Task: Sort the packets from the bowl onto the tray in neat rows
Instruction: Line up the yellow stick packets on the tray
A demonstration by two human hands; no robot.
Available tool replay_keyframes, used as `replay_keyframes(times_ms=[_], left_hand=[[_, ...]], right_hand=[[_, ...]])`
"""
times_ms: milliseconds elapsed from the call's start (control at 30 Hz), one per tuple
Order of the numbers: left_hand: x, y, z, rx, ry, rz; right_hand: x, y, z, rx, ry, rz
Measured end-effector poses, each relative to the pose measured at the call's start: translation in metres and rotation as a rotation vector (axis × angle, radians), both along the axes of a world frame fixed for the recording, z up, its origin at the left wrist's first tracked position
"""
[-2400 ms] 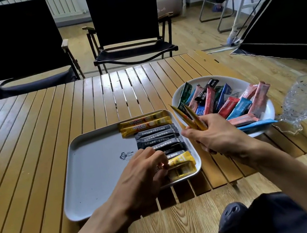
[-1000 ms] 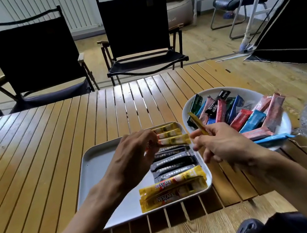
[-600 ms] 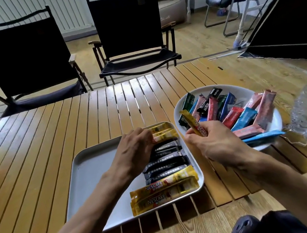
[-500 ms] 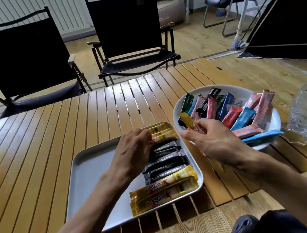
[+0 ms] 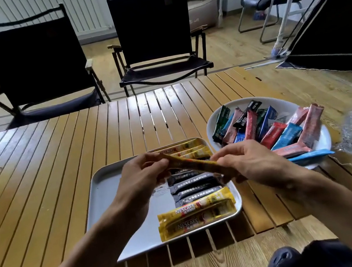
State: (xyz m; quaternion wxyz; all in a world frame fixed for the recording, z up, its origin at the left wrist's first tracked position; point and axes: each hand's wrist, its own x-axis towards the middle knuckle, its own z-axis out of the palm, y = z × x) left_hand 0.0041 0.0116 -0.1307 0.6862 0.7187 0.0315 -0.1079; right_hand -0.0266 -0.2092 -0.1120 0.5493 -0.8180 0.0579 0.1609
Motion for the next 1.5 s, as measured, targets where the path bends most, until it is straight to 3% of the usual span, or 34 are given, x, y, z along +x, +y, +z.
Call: replay_keyframes(times_ms=[233,433,533,667,800,900,1067,1167,1367,1500], left_hand=[[0.002,0.014,-0.003,-0.079,0.158,0.052],[0.004,0.017,-0.003,0.230,-0.019,-0.135],[0.009,0.018,-0.006,0.214,0.040,-0.156],[0.019,0.017,-0.016,0.281,0.010,-0.010],[0.022,0.009,-0.032,0.375,-0.049,-0.025],[0.024,0.004,-0.041,0.520,-0.148,-0.020],[0.020,0.004,-0.047,0.977,-0.467,-0.008],[0.014,0.005,-0.042,1.171,-0.557,0.010],[0.015,-0.035,-0.011,0.977,-0.677,-0.130],[0.035,-0.107,0.001,0.855,-0.639,-0.284]], right_hand=[[0.007,-0.007,-0.007,0.196,0.071,-0.241],[0.010,-0.006,-0.011,0.201,0.049,-0.252],[0.009,-0.006,-0.013,0.118,-0.010,-0.245],[0.007,-0.012,-0.016,-0.230,-0.292,-0.274],[0.007,-0.016,-0.016,-0.219,-0.325,-0.248],[0.008,-0.017,-0.017,-0.247,-0.357,-0.234],[0.007,-0.013,-0.022,-0.323,-0.368,-0.180],[0.004,-0.009,-0.026,-0.376,-0.370,-0.118],[0.010,-0.034,0.012,-0.284,-0.397,-0.226],[0.030,-0.077,0.036,-0.437,-0.352,-0.308]])
